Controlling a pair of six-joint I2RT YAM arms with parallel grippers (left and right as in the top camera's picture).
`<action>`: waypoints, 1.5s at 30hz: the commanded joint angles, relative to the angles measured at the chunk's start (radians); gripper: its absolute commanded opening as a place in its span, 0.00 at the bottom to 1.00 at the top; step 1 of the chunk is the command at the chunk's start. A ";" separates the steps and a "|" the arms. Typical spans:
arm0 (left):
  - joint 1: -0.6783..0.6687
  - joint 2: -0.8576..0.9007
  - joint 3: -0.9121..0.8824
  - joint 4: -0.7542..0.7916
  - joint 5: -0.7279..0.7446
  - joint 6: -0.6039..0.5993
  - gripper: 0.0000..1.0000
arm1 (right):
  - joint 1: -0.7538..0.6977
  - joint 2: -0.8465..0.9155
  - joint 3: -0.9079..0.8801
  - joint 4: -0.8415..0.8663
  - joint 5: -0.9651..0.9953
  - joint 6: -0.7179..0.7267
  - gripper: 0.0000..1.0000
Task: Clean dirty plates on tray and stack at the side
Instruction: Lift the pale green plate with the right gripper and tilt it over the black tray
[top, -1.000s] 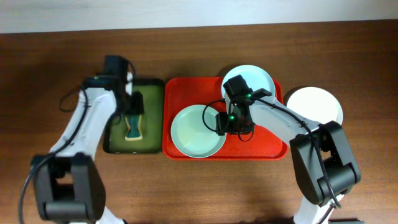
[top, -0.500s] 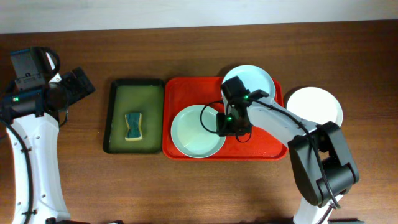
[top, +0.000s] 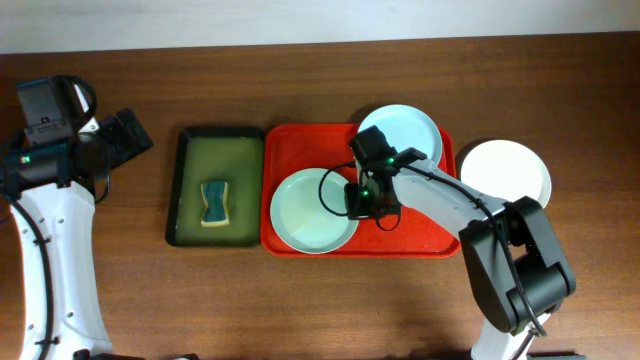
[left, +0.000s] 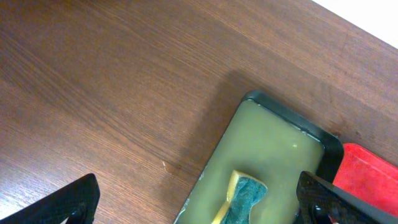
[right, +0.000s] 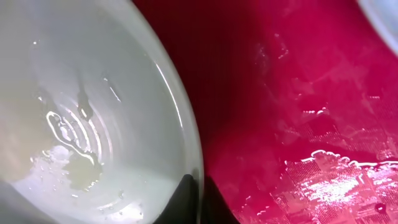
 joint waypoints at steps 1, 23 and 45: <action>0.003 -0.003 0.006 -0.002 -0.003 -0.013 0.99 | -0.021 -0.011 0.034 -0.034 -0.107 -0.009 0.04; 0.003 -0.003 0.006 -0.002 -0.003 -0.013 0.99 | 0.276 -0.010 0.232 0.397 0.532 0.131 0.04; 0.003 -0.003 0.006 -0.002 -0.003 -0.013 1.00 | 0.537 -0.010 0.232 1.201 1.124 -1.183 0.04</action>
